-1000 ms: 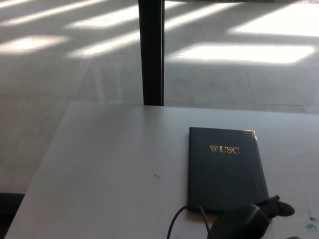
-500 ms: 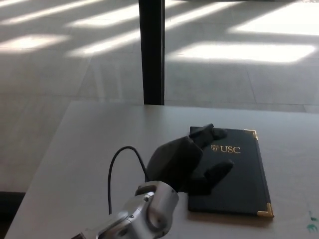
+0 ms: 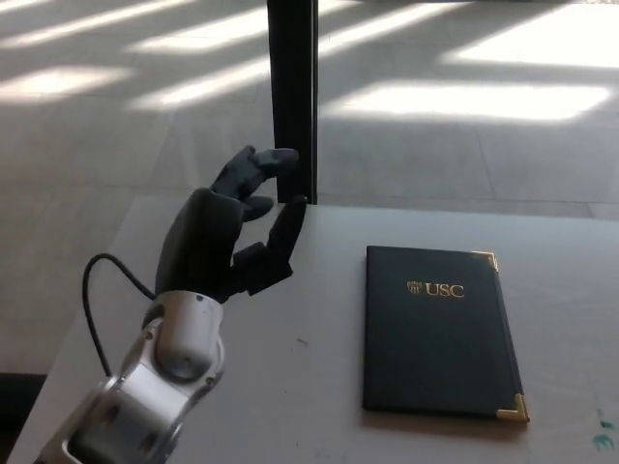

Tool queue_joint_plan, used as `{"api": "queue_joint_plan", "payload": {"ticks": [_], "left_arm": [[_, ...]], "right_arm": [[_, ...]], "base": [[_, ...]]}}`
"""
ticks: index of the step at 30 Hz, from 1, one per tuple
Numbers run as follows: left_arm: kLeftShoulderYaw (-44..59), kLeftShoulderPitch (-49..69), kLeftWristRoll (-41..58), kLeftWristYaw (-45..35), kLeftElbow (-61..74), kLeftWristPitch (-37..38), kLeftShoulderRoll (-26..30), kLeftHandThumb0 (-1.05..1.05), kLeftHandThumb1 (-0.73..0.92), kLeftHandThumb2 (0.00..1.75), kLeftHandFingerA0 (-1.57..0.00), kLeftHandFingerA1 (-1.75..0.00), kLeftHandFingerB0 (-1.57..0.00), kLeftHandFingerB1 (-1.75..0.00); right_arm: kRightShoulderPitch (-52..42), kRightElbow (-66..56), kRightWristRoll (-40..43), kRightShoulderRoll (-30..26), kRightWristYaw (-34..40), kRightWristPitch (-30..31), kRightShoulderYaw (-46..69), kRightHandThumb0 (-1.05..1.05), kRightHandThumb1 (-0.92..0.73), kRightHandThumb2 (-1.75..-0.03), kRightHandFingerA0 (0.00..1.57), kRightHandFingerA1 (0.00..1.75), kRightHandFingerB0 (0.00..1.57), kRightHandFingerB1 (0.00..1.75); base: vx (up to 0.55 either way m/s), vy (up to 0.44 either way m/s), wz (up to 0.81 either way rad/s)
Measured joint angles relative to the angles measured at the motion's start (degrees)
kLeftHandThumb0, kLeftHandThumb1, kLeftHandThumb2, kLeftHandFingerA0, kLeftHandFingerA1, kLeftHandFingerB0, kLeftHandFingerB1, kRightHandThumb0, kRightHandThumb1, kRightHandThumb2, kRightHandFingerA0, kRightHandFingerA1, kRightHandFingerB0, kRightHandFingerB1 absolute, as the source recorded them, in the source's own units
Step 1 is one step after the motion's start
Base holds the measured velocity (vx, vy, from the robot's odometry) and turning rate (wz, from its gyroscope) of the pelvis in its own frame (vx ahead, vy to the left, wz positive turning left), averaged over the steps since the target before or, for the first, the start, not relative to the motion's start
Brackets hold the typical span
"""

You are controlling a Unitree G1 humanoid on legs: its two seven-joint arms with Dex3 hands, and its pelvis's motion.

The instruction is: The robot uses its left hand to push the cover of the diary kept in the middle of the desk to close it

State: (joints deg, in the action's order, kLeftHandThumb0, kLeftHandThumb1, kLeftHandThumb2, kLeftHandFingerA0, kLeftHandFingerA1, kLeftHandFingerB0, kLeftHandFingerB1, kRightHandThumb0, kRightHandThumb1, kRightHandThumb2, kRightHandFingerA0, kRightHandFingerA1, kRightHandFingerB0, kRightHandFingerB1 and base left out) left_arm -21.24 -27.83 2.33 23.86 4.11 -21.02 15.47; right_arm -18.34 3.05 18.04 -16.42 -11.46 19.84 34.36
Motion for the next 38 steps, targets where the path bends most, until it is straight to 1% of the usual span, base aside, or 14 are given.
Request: {"api": "queue_joint_plan", "payload": {"ticks": [2,10,11,19,20,24,25,28,30,31,32,33,36,38], "left_arm": [[3.61,2.05,0.89,-0.08,-0.31,0.03,0.61,-0.95,0.92,0.82,-0.54,-0.58,-0.49,-0.53],[17.67,10.73,4.19,-0.12,-3.7,0.03,1.27,-0.96,0.92,0.8,-0.48,-0.59,-0.39,-0.56],[19.04,11.51,4.61,-0.12,-4.17,0.03,1.27,-0.95,0.91,0.8,-0.48,-0.59,-0.4,-0.54],[33.35,19.38,8.46,-0.28,-10.63,0.42,1.14,-0.96,0.92,0.83,-0.54,-0.57,-0.45,-0.55],[34.82,20.03,8.86,-0.28,-11.48,0.51,1.09,-0.91,0.76,1.15,-0.48,-0.65,-0.44,-0.63],[42.28,23.22,11.01,-0.28,-16.2,1.02,0.28,-0.93,0.92,0.84,-0.42,-0.67,-0.3,-0.57],[43.9,23.87,11.57,-0.27,-17.3,1.12,0.04,-0.93,0.92,0.85,-0.32,-0.66,-0.19,-0.56],[48.95,25.6,13.21,-0.38,-20.9,1.63,-1.0,-0.9,0.78,1.17,-0.43,-0.68,-0.16,-0.57],[53.15,26.64,14.73,-0.55,-23.91,2.17,-2.2,-0.95,0.92,0.8,-0.51,-0.69,-0.29,-0.58],[54.68,26.8,15.17,-0.58,-25.1,2.37,-2.57,-0.94,0.92,0.79,-0.46,-0.65,-0.37,-0.57],[57.04,26.94,16.08,-0.66,-26.92,2.8,-3.17,-0.93,0.77,1.16,-0.41,-0.65,-0.4,-0.61],[58.74,27.02,16.74,-0.75,-27.98,3.09,-3.62,-0.97,0.92,0.76,-0.49,-0.62,-0.44,-0.55],[64.79,27.37,19.37,-1.41,-30.62,4.41,-5.68,-0.99,0.92,0.8,-0.54,-0.64,-0.47,-0.56],[66.89,27.38,20.52,-1.92,-31.6,5.24,-6.37,-0.97,0.92,0.8,-0.58,-0.64,-0.48,-0.58]], "right_arm": [[0.0,0.0,0.0,0.0,0.0,0.0,0.0,-0.89,-0.84,-0.65,0.62,0.63,0.51,0.47],[-0.13,0.1,0.0,0.0,-0.02,0.0,0.0,-0.9,-0.84,-0.65,0.66,0.66,0.52,0.49],[-0.15,0.1,0.0,0.0,-0.02,0.0,0.01,-0.84,-0.65,-1.08,0.61,0.7,0.49,0.59],[-0.68,0.12,0.01,0.0,-0.02,0.0,0.03,-0.87,-0.84,-0.65,0.62,0.65,0.5,0.47],[-0.7,0.15,0.01,0.0,-0.02,0.0,0.03,-0.83,-0.66,-1.08,0.6,0.71,0.47,0.59],[-0.87,0.23,0.02,0.0,-0.02,0.0,0.08,-0.86,-0.85,-0.66,0.62,0.64,0.5,0.48],[-0.91,0.27,0.02,0.0,-0.02,0.0,0.08,-0.82,-0.66,-1.08,0.61,0.69,0.48,0.58],[-0.94,0.63,0.02,0.0,-0.02,0.0,0.13,-0.81,-0.65,-1.08,0.61,0.69,0.48,0.58],[-0.95,0.91,0.02,-0.01,-0.01,0.01,0.22,-0.82,-0.65,-1.08,0.62,0.72,0.48,0.59],[-0.96,0.92,0.03,-0.01,-0.01,0.02,0.27,-0.87,-0.85,-0.66,0.65,0.66,0.51,0.46],[-0.94,0.94,0.04,-0.02,-0.01,0.04,0.36,-0.82,-0.65,-1.08,0.6,0.7,0.48,0.58],[-0.94,0.98,0.05,-0.04,-0.01,0.05,0.49,-0.87,-0.85,-0.66,0.64,0.65,0.51,0.47],[-1.04,1.03,0.13,-0.32,0.03,0.21,1.54,-0.83,-0.64,-1.08,0.62,0.72,0.47,0.59],[-1.16,0.87,0.2,-0.51,0.05,0.44,2.07,-0.88,-0.84,-0.65,0.64,0.68,0.51,0.48]], "base": [[0.0,0.0,0.0],[0.0,0.0,0.0],[0.0,0.0,0.0],[0.0,0.0,0.0],[0.0,0.0,0.0],[0.0,0.0,0.0],[0.0,0.0,0.0],[0.0,0.0,0.0],[0.0,0.0,0.0],[0.0,0.0,0.0],[0.0,0.0,0.0],[0.0,0.0,0.0],[0.0,0.0,0.0],[0.0,0.0,0.0]]}}
